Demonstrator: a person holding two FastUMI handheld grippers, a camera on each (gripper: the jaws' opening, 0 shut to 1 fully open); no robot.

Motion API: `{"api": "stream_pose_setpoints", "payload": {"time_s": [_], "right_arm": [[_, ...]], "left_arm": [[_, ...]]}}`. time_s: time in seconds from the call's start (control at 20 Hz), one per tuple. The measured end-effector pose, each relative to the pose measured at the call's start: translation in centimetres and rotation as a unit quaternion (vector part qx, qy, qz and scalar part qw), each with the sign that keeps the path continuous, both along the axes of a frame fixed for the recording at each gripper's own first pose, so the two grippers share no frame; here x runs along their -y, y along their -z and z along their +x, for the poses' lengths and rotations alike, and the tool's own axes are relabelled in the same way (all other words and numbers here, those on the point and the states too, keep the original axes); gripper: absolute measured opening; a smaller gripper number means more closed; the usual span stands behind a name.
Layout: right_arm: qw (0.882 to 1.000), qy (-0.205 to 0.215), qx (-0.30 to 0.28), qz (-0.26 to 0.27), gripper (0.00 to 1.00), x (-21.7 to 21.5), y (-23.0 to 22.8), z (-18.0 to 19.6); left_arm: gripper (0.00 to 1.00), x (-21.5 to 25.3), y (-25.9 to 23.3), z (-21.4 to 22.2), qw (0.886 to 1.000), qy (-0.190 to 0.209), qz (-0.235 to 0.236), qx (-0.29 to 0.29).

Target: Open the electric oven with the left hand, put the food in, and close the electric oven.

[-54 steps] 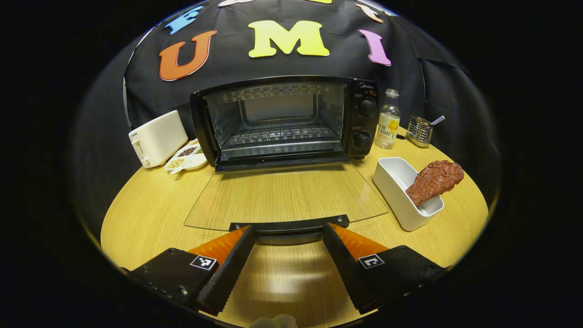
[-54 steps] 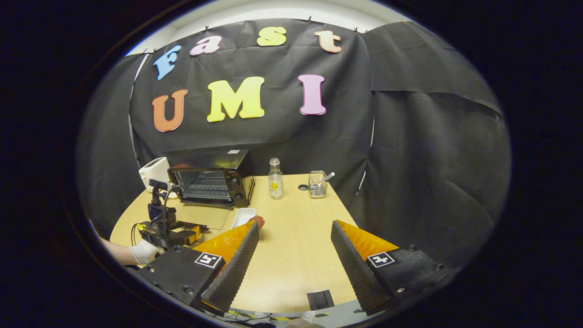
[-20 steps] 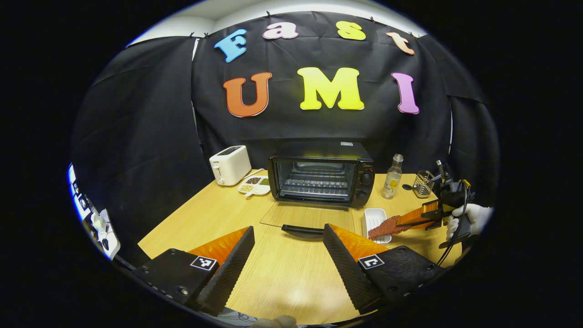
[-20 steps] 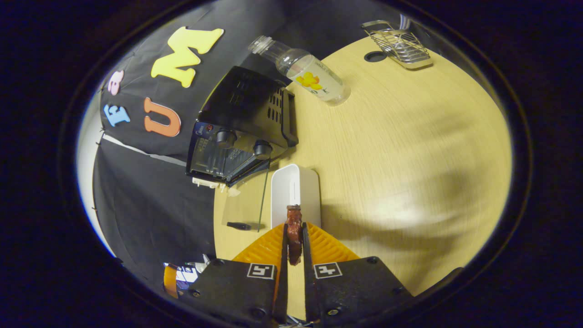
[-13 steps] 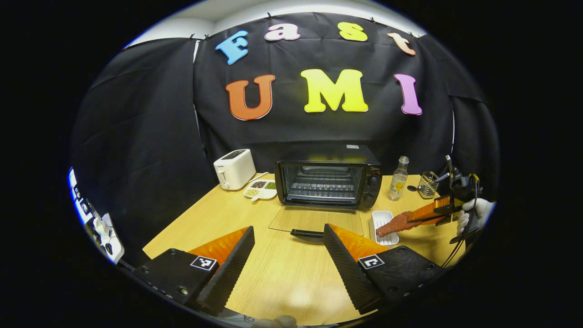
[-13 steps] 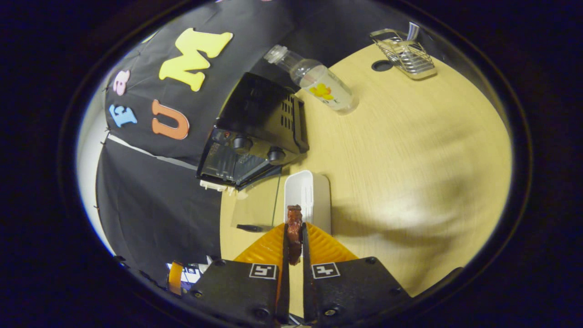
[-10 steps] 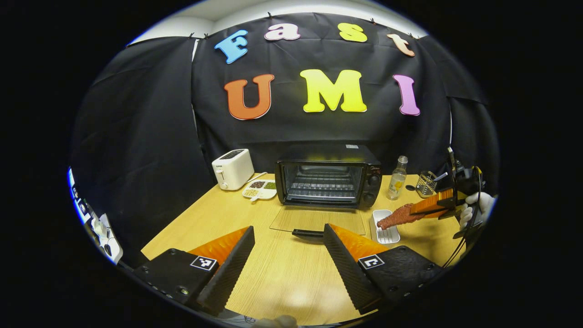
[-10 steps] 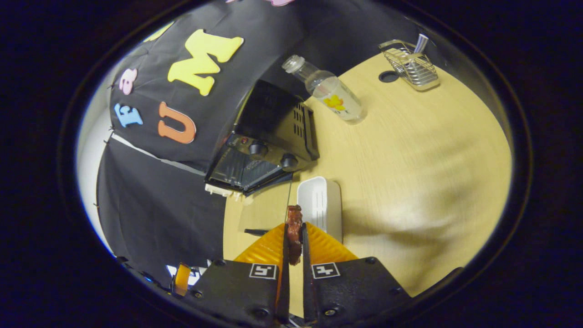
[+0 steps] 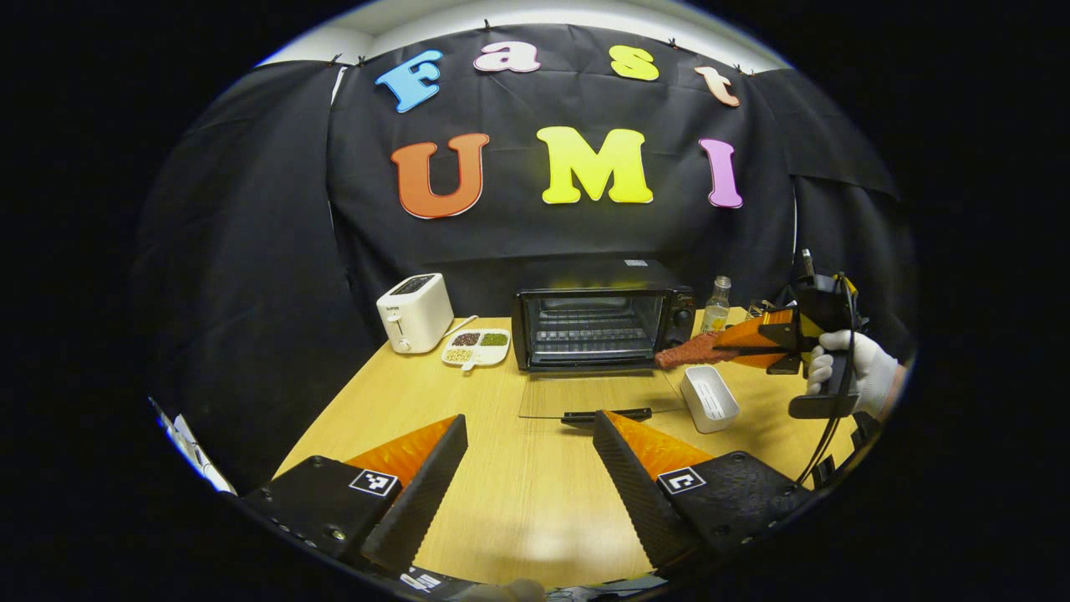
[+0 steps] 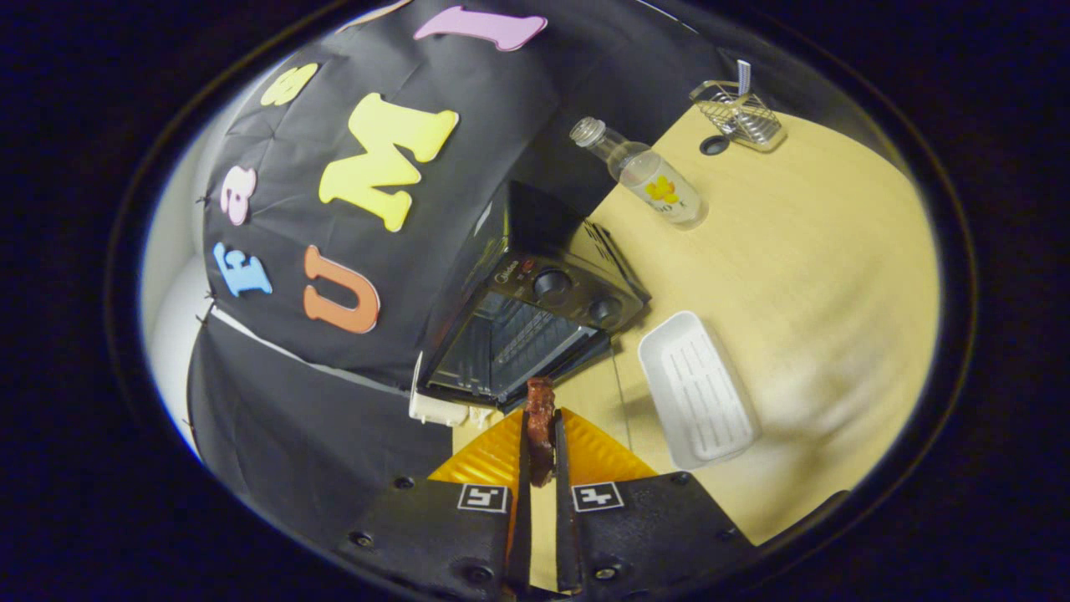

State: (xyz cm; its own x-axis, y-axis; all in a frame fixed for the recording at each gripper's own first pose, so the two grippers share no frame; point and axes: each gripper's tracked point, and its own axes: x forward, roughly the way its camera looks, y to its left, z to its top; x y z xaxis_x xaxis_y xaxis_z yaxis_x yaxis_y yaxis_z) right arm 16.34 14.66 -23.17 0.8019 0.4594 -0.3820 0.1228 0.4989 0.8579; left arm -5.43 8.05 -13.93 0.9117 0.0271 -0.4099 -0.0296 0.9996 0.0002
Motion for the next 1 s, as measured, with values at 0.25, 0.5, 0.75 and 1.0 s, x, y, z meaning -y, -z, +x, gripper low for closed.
{"api": "stream_pose_setpoints", "payload": {"time_s": [0.25,0.5,0.75,1.0], "right_arm": [[0.992,0.116,0.035,0.023,0.14,-4.4,0.1,3.7],[0.983,0.168,0.043,0.068,0.15,-9.4,1.3,8.5],[0.969,0.228,0.064,0.07,0.14,-9.8,1.9,14.4],[0.963,0.251,0.076,0.055,0.15,-9.9,2.4,18.8]], "left_arm": [[0.97,-4.1,-0.4,0.0,1.0,-0.002,0.0,0.003],[0.97,-7.1,-0.8,0.0,0.999,-0.039,0.022,0.012],[0.97,-7.6,-0.7,-1.4,0.998,-0.064,0.018,0.001],[0.97,-7.5,-0.1,-1.7,0.996,-0.087,0.01,-0.012]]}}
